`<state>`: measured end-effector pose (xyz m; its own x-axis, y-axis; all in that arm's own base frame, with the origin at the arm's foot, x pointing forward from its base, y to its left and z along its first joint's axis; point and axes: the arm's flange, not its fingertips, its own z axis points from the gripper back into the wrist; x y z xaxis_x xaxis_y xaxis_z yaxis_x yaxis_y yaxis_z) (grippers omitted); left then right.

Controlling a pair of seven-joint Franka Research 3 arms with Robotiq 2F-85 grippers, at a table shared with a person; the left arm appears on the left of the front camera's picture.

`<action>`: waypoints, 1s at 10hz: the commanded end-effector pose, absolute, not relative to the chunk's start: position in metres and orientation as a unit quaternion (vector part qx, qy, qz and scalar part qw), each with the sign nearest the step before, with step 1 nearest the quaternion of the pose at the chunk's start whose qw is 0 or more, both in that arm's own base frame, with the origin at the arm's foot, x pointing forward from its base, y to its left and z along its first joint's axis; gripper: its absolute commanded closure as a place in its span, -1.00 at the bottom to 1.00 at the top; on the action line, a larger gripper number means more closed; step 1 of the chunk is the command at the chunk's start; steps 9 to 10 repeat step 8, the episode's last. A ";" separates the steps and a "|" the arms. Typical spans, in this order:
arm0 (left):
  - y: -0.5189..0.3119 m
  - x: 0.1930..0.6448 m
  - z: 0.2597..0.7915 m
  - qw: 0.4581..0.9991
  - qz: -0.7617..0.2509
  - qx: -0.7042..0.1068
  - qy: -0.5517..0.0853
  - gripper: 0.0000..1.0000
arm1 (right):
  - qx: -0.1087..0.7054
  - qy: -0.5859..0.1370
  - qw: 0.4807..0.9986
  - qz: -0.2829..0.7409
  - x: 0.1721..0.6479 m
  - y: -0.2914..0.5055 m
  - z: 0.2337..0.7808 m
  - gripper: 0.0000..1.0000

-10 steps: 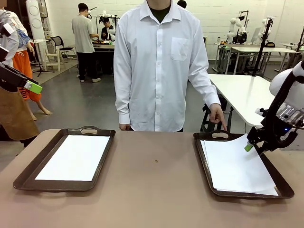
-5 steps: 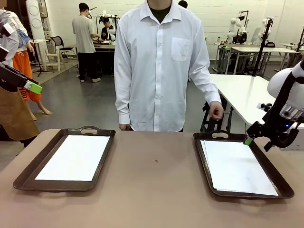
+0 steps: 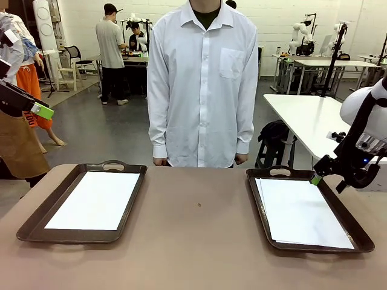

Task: Sort the A4 documents.
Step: Place the A4 Paper in the designated Handle tray.

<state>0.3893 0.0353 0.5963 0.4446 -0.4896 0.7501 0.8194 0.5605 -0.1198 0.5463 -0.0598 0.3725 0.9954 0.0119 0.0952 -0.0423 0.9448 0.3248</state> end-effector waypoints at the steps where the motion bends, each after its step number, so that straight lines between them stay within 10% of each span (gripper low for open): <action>1: 0.034 0.389 0.597 0.815 -0.402 -0.240 -0.341 -1.00 | 0.167 -0.048 0.985 0.015 0.547 -0.061 0.374 -1.00; 10: 0.034 0.389 0.597 0.815 -0.402 -0.240 -0.341 -1.00 | 0.167 -0.048 0.985 0.015 0.547 -0.061 0.374 -1.00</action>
